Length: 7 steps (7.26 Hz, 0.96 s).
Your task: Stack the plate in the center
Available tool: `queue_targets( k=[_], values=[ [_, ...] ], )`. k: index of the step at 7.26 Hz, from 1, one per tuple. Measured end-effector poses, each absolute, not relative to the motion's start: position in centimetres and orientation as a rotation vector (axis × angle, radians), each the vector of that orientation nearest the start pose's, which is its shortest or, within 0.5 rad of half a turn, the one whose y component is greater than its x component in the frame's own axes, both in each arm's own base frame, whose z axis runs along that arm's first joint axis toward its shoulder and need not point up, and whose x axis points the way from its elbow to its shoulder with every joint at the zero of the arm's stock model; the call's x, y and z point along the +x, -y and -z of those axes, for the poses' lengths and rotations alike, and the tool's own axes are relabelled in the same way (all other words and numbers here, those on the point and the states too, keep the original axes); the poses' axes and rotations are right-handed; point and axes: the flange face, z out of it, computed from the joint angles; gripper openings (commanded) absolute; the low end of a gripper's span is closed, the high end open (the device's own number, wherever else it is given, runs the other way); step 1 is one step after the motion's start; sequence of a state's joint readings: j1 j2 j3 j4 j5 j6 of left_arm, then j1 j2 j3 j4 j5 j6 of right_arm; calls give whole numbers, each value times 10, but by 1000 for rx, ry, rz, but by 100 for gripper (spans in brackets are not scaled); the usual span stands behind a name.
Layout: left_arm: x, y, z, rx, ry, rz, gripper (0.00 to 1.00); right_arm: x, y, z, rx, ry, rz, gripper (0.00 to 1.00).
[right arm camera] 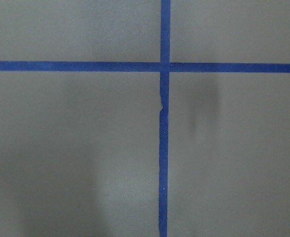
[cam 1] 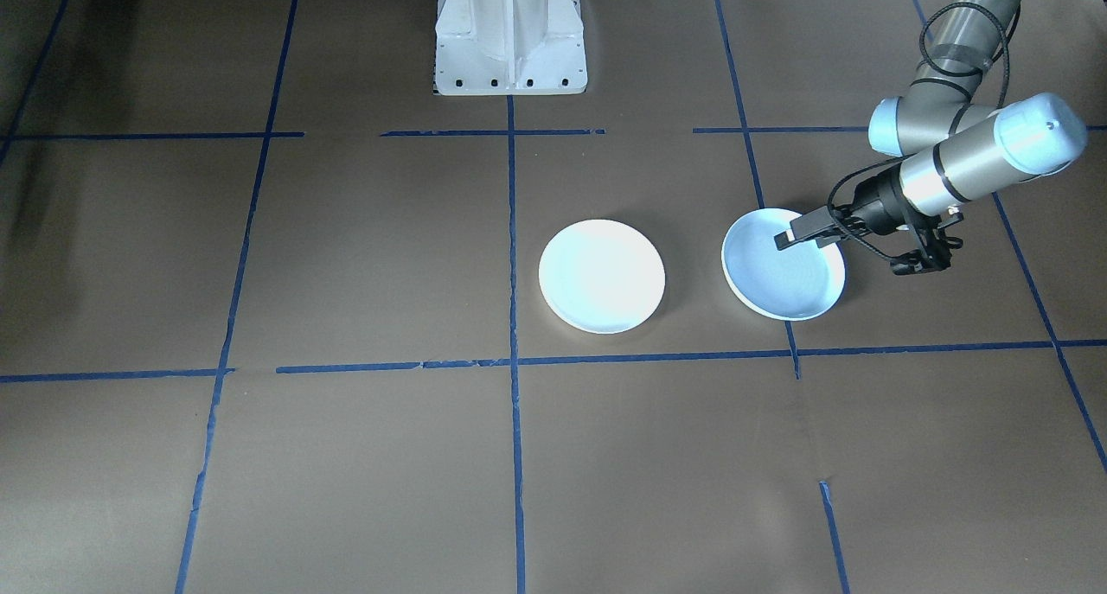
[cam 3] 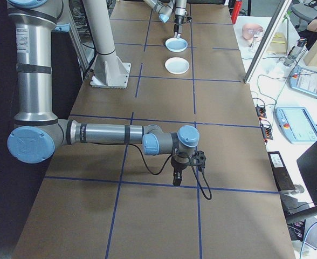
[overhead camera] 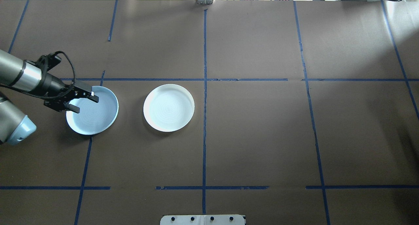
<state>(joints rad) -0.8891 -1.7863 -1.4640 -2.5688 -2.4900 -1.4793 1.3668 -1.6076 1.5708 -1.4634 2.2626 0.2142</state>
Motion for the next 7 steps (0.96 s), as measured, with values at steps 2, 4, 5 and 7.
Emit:
queue_targets(
  k=[2, 4, 5, 7],
  values=[
    [384, 474, -413, -325, -1260, 190, 94, -29, 486, -671, -77, 691, 14, 100],
    [426, 465, -365, -297, -1205, 227, 94, -29, 486, -671, -77, 691, 14, 100],
    [437, 460, -355, -263, -1185, 245, 94, -29, 486, -671, -77, 691, 14, 100],
    [459, 452, -349, -180, -1137, 271, 91, -29, 486, -671, -77, 691, 14, 100]
  ],
)
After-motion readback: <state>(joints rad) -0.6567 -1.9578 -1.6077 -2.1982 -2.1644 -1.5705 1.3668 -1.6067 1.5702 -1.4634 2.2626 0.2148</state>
